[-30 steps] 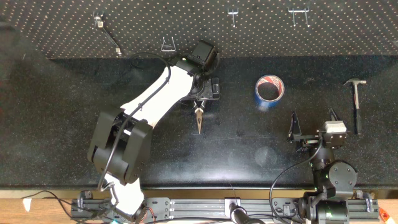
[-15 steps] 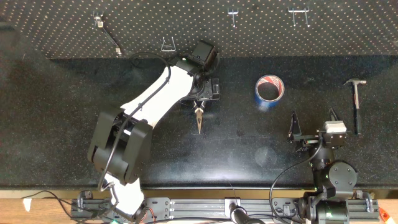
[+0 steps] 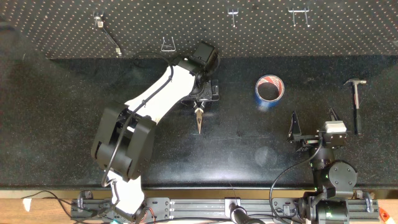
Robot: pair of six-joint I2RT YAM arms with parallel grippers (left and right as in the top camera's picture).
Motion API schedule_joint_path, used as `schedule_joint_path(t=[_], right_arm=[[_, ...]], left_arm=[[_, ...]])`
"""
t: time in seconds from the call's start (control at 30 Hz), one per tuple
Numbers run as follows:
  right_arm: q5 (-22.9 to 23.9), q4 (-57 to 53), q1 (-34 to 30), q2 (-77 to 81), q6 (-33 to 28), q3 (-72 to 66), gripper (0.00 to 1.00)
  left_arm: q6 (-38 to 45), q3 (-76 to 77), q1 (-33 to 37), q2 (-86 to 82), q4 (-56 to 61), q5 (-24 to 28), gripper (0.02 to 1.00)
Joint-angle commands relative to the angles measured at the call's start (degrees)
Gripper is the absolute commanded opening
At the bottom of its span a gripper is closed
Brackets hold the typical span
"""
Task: Place Tools Onto Pegboard
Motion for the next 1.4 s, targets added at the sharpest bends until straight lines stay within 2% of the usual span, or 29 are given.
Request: schedule_joint_path(t=[0.03,0.93,1.0,1.07,1.13,1.23,1.4], right_arm=[[0.3,-0.3,-0.1,-0.5,0.9,-0.2,0.985],[0.3,-0.3,-0.1,-0.5,0.9,-0.2,0.982],[0.3,-0.3,-0.1,-0.5,0.9,-0.2,0.987],[0.3,-0.3,-0.1,-0.5,0.9,-0.2,0.985],[0.3,-0.3,-0.1,-0.5,0.9,-0.2,0.985],[0.3,-0.3,-0.1,-0.5,0.9,-0.2,0.985],[0.3,-0.3,-0.1,-0.5,0.9,-0.2,0.985]], left_arm=[[0.5,2.1,-0.2,1.2,0.7,-1.1,0.998],[1.1,2.1,-0.2,2.1,0.5,-1.3,1.0],[1.1,2.1,-0.2,2.1,0.5,-1.3,0.895],[1.1,2.1,-0.2,2.1,0.5,-1.3,0.726],[1.2,2.1,-0.2,2.1,0.5,-1.3,0.643],[1.1,2.1,-0.2,2.1,0.5,-1.3,0.568],[1.1,2.1,-0.2,2.1,0.5,-1.3,0.562]])
